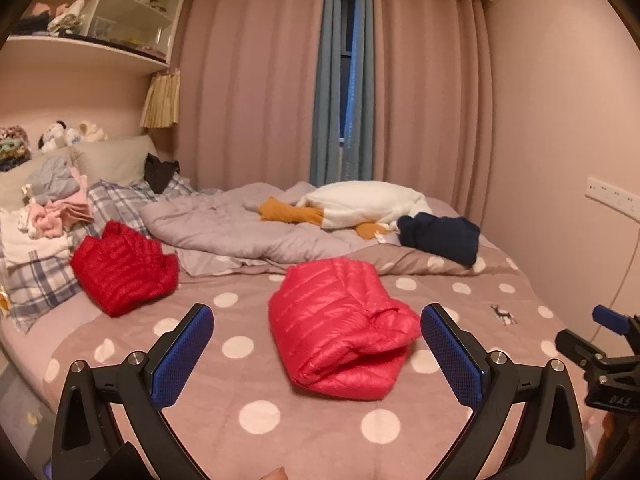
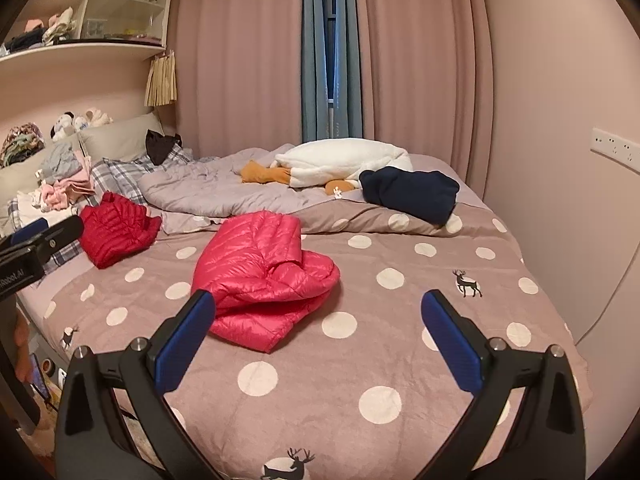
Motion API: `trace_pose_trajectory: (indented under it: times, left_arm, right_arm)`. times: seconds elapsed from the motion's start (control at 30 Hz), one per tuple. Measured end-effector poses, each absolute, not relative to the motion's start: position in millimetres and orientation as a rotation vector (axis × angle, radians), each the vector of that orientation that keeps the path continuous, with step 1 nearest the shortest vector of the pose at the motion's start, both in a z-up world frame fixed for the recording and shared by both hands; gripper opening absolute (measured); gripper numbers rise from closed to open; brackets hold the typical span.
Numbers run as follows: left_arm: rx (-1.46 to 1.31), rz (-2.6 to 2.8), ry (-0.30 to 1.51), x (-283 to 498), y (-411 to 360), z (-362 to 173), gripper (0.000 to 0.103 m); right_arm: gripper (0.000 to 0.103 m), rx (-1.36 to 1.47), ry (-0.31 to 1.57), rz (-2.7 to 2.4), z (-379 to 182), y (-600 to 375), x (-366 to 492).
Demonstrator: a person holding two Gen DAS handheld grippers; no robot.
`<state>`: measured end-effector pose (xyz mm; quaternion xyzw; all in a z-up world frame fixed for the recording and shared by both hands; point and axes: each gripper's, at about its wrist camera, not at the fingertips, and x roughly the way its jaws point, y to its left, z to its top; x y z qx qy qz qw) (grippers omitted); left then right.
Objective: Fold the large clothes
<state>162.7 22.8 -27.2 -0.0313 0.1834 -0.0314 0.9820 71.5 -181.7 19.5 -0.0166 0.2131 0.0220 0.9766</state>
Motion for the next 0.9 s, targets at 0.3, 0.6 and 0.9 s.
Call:
trace_pose_trajectory:
  times: [0.3,0.6,0.9]
  left_arm:
    - [-0.049,-0.047,0.377,159.1,18.6,-25.8,0.102]
    - [-0.032,-0.049,0.378,155.5,14.8,-23.6,0.102]
    - [-0.065,-0.042,0.385,156.5,21.1,-22.9,0.102]
  right_arm:
    - [0.103,-0.039,0.449,0.030,20.1,-178.4,71.7]
    - [0.103,-0.038,0.467,0.031,16.6,-178.6,74.4]
    - [0.103,-0.038,0.481,0.018,12.9,-180.1,75.3]
